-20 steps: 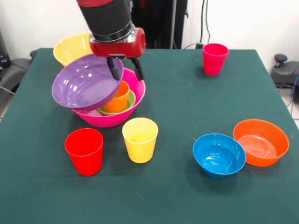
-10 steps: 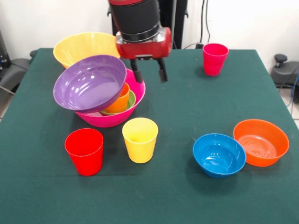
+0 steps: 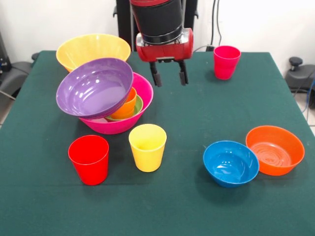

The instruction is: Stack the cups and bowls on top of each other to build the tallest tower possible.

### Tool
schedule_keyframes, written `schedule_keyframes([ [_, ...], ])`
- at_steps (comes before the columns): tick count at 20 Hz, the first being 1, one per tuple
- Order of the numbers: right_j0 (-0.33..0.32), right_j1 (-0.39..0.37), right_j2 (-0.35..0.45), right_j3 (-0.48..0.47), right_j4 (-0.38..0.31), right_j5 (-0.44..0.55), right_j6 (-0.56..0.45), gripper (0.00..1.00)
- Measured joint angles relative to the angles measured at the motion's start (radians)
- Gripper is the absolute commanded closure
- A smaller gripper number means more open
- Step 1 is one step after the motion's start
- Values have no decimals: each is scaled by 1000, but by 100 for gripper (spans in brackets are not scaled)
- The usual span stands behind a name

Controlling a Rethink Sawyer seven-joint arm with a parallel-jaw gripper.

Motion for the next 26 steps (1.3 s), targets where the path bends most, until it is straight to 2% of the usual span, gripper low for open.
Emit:
schedule_keyframes([
  [5, -2, -10, 0, 3, 7, 0, 0, 0],
  [19, -43, -132, 0, 13, 91, 26, 0, 0],
  [26, -76, -148, 0, 19, 99, 26, 0, 0],
])
